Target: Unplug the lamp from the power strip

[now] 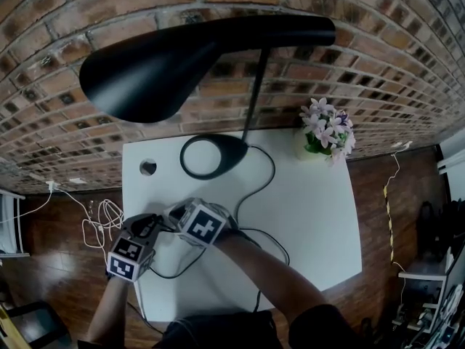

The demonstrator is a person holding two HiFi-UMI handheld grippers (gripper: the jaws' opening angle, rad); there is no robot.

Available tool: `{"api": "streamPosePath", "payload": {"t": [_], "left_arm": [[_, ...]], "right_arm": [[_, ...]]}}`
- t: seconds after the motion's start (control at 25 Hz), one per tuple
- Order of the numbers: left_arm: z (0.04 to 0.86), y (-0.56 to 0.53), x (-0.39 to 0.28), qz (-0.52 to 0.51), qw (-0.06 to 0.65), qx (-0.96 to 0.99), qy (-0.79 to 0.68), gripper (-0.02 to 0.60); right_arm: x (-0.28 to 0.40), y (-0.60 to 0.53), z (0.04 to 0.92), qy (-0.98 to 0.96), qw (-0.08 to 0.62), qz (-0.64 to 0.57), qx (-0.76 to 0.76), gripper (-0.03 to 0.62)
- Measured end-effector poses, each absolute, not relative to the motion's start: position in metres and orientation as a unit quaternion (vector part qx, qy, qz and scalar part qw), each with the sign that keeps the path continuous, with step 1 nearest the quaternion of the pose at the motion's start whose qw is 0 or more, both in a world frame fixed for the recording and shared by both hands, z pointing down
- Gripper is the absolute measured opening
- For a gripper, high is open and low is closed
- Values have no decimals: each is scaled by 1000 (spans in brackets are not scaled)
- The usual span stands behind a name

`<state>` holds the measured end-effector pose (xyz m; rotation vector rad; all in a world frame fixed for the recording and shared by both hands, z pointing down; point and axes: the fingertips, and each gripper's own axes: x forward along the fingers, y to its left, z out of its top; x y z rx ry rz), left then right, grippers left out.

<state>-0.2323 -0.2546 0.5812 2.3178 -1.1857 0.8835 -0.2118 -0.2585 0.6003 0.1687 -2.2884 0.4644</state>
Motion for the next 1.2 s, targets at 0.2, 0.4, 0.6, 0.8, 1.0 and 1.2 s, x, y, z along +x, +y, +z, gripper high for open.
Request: {"api": "streamPosePath", "payload": {"t": [0.2, 0.4, 0.6, 0.8, 1.0, 1.2], "left_arm": [[579, -254, -230, 329, 159, 834, -413, 57], [579, -256, -233, 306, 183, 827, -434, 57], [573, -257, -232, 305, 160, 832, -436, 55], [515, -287, -213, 251, 108, 864, -422, 60], [517, -288, -225, 254, 121, 858, -429, 58], [521, -281, -230, 272, 110, 851, -435, 58]], "right_arm": [[-211, -259, 601, -898, 393, 189, 62, 3], [-214, -260, 600, -898, 390, 193, 69, 3], [-213, -260, 601, -892, 401, 198, 71, 3], [-213, -259, 601, -892, 394, 212, 64, 2], [-215, -259, 600, -895, 391, 202, 75, 3], [-214, -259, 601, -896, 389, 202, 74, 3]]}}
